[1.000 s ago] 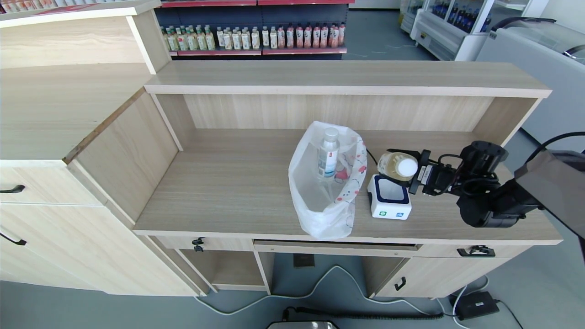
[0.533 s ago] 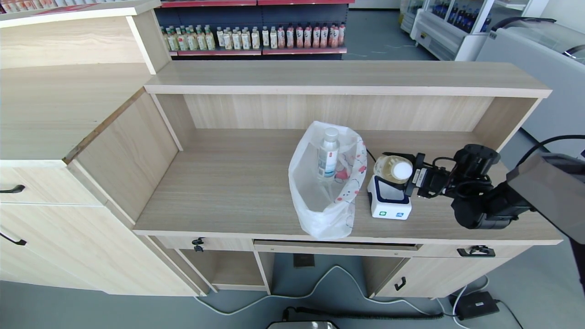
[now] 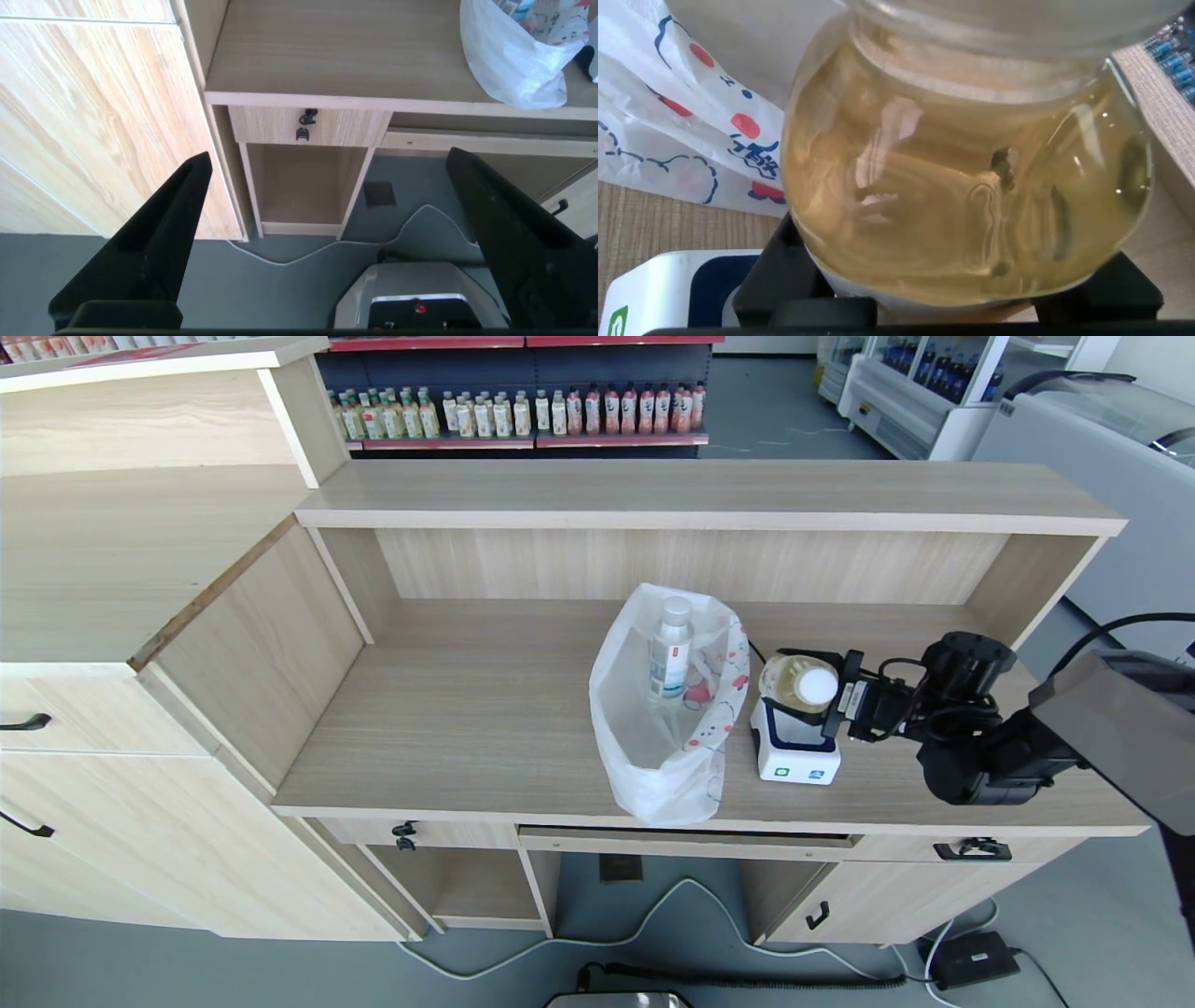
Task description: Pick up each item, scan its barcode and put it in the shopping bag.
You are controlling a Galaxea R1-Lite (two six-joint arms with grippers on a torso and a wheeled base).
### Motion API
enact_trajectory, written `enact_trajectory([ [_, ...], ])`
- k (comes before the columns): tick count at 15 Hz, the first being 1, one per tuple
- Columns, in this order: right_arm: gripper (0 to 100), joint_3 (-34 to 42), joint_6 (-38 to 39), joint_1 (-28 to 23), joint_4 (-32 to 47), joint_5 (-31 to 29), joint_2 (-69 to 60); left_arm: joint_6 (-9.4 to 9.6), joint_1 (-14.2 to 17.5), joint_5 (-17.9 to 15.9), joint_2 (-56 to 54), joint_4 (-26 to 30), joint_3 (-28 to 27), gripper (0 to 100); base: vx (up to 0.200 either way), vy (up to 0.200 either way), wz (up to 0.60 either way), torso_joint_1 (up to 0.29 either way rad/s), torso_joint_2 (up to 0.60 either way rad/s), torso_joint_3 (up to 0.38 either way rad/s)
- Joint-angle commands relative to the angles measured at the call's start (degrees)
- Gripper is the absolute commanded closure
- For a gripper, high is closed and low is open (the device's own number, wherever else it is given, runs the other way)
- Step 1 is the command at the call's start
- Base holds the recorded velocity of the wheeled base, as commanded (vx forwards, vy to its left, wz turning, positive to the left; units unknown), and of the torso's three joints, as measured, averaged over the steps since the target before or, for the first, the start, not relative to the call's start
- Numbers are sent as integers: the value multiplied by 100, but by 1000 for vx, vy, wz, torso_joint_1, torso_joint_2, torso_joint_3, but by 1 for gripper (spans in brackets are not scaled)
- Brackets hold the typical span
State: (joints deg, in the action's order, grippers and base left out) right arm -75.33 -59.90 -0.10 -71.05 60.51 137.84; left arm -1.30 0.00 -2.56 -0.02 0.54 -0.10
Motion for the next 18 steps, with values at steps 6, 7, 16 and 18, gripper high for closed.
enact_trajectory([
  [6, 100, 906, 2211, -482, 346, -75, -1980, -1, 0, 1, 2, -1, 1, 0, 0, 0, 0, 0, 0, 0],
  [7, 100, 1345, 2747, -667, 610, -286, -2727, -1, 0, 1, 2, -1, 1, 0, 0, 0, 0, 0, 0, 0],
  [16, 100, 2611, 3248, -1748, 2385, -2008, -4775, -1, 0, 1, 2, -1, 1, 0, 0, 0, 0, 0, 0, 0],
  [18, 100, 2655, 2949, -1871, 2464, -2008, -4810, -1, 0, 1, 2, -1, 1, 0, 0, 0, 0, 0, 0, 0],
])
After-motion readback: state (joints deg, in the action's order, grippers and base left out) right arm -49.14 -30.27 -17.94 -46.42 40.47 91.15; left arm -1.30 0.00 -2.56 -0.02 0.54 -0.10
